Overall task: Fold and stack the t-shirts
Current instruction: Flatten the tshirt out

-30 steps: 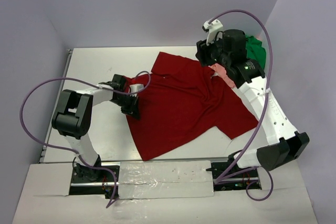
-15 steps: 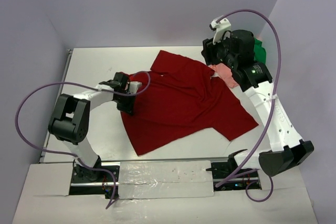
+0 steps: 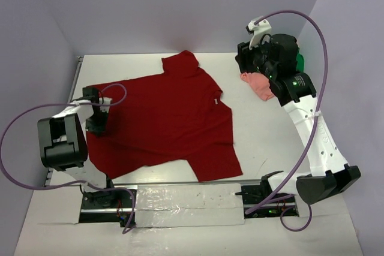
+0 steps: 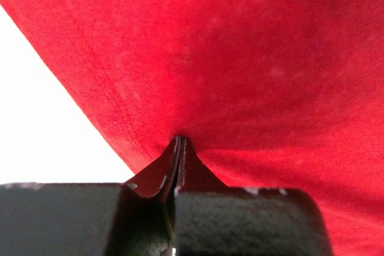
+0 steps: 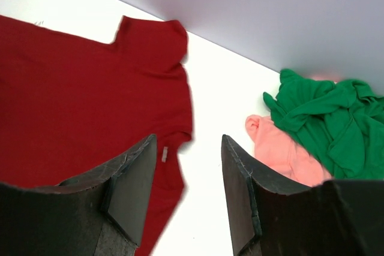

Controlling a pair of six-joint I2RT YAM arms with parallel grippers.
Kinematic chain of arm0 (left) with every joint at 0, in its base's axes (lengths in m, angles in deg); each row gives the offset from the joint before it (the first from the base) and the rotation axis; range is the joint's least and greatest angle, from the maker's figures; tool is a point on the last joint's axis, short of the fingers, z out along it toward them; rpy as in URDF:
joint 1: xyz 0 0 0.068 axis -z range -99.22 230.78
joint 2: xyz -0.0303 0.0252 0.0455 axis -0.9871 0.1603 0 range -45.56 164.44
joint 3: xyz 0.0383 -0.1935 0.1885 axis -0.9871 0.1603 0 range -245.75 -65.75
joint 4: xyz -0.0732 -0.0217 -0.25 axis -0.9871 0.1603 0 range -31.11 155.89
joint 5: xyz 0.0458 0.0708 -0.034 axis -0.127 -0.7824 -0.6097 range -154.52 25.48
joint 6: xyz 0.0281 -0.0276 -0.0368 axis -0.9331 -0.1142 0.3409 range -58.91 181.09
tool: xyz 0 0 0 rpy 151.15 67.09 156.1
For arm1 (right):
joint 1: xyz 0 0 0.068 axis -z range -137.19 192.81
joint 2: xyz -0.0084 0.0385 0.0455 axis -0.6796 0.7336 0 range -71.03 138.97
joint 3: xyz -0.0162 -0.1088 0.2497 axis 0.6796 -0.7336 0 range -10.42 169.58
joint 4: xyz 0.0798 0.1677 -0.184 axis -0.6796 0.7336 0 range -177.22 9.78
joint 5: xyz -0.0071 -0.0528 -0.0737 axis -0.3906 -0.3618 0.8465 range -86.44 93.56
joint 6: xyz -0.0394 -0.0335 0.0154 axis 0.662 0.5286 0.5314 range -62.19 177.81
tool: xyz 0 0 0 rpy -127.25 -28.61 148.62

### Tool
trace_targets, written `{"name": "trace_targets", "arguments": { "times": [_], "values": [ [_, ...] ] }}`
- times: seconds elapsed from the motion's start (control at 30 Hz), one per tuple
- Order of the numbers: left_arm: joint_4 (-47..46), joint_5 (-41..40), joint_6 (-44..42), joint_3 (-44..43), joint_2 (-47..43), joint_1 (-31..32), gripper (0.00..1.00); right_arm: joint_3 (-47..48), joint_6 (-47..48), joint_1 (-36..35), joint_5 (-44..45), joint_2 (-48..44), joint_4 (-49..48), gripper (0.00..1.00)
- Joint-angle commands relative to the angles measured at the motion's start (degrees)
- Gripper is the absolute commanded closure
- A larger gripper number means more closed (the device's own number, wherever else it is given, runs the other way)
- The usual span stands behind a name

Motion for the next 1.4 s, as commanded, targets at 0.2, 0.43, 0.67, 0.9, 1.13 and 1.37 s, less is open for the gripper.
{"name": "trace_targets", "arguments": {
  "times": [0.2, 0.43, 0.67, 0.9, 1.13, 1.37],
  "values": [
    [6.83, 17.10, -6.40, -3.17, -2.97, -2.91, 0.67, -3.03, -1.03, 0.37, -3.32, 4.93, -3.45, 0.50],
    [0.96, 38.56, -1.24, -6.78, -15.95, -2.91, 0.14, -5.50, 0.12, 0.02, -11.75, 17.14, -1.34, 0.89],
    [-21.19, 43.25, 14.59, -1.68, -29.34, -2.82, 0.13, -3.57, -0.41, -0.42, -20.36, 29.80, -0.38, 1.00],
    [-21.55, 40.28, 15.66, -1.95, -33.29, -2.91, 0.14, -2.95, 1.17, -2.44, -24.85, 36.22, 0.50, 1.00],
    [-20.77, 37.37, 15.57, -1.68, -39.63, -2.91, 0.13, -1.37, 1.79, -3.85, -28.63, 42.55, 1.47, 1.00],
    [-18.48, 34.73, 15.48, -2.30, -41.56, -2.91, 0.14, 1.97, -0.14, -5.78, -17.52, 47.74, 2.18, 1.00]
  ]
}}
